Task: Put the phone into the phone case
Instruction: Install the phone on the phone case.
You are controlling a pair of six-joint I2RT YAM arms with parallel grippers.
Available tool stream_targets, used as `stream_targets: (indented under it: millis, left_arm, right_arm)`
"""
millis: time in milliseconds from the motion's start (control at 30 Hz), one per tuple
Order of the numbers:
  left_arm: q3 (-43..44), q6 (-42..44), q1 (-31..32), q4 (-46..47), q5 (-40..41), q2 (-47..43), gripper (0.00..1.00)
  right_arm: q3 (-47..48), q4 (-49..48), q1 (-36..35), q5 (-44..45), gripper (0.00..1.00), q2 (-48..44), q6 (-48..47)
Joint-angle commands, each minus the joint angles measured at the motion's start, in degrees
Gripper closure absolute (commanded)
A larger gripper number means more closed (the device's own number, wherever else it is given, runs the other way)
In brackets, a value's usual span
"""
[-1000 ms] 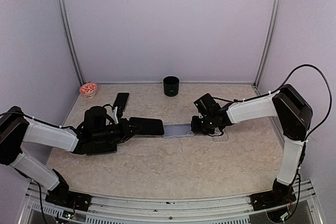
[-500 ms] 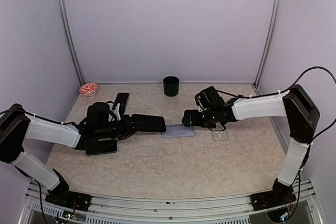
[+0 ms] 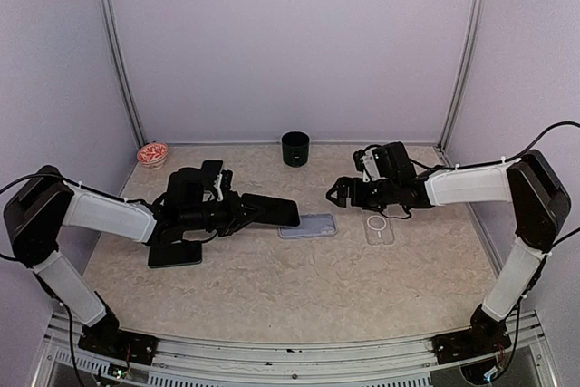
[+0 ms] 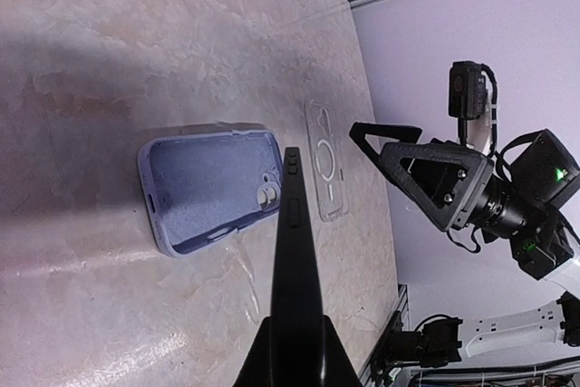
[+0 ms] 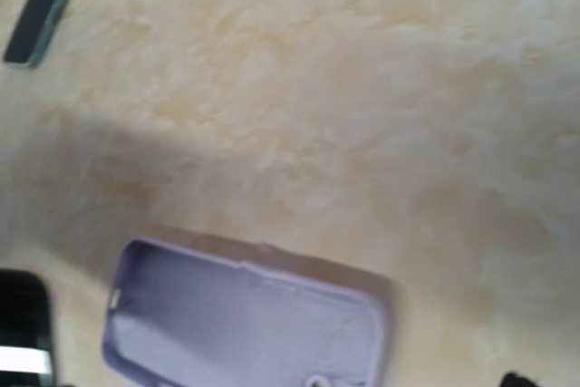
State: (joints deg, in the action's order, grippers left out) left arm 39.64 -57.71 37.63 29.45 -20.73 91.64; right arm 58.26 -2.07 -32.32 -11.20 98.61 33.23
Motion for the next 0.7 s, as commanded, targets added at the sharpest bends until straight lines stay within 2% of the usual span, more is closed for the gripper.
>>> stream_targets:
  millis: [0,433,667]
  left_arm:
    - [4.10,-2.01,1.31,1.97,-2.43,2.89,1.00]
    - [11.51,-3.20,4.37,1.67,-2.76,11.88,1.00]
    - [14.48,-3.67,4.38,1.27,-2.73,15.00,1.00]
  right_arm:
    - [-0.60,-2.65,0.81,-4.71,0.00,-0.37,1.40]
    - [-1.57,-6.17,2.72,-16.75,0.00,3.96,4.33]
    - [-1.67,-7.46,3.30,-19.14,0.00,5.22,5.09]
